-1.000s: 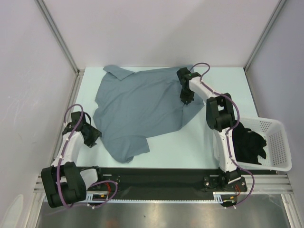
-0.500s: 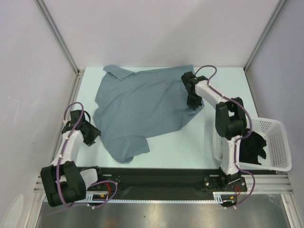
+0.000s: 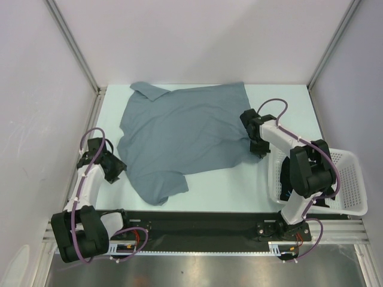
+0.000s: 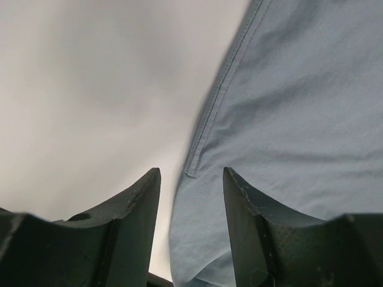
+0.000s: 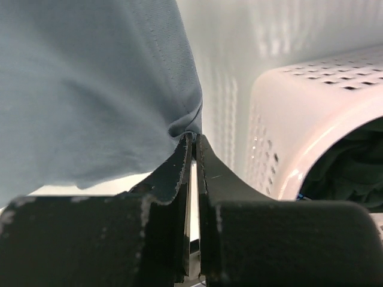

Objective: Fold and stack the t-shirts
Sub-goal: Flatten the tshirt out

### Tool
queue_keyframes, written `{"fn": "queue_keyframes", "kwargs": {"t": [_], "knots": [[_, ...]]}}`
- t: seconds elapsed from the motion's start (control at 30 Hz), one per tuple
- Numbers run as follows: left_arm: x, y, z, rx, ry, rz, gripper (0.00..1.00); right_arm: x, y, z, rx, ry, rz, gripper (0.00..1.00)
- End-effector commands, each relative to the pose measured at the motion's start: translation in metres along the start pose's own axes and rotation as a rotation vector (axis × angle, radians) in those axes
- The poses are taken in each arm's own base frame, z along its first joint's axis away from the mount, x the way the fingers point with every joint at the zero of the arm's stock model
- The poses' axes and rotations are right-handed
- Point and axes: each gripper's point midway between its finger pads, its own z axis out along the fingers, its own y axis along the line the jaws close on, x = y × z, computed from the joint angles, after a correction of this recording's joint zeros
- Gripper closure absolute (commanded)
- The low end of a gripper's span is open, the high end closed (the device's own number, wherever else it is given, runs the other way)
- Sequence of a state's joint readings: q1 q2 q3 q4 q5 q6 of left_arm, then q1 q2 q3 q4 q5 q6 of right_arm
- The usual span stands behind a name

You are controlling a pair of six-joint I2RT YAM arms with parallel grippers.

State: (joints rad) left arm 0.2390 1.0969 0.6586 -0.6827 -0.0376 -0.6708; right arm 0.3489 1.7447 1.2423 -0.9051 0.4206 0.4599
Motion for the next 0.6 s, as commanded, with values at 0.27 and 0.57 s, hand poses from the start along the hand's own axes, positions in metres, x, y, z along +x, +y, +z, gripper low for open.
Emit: {"fn": "queue_keyframes", "kwargs": {"t": [0.27,0.57], "knots": [[0.005,0.003,-0.003,-0.011,0.034,-0.065,0.44,-0.015,-0.027,-0.008,0.059,-0.094,0.009,0.99],[0.027,0.011,0.022,-0.049,0.139,-0.119,0.49,-0.019,-0.02,-0.008,0.022,-0.1,0.006,0.98]]}}
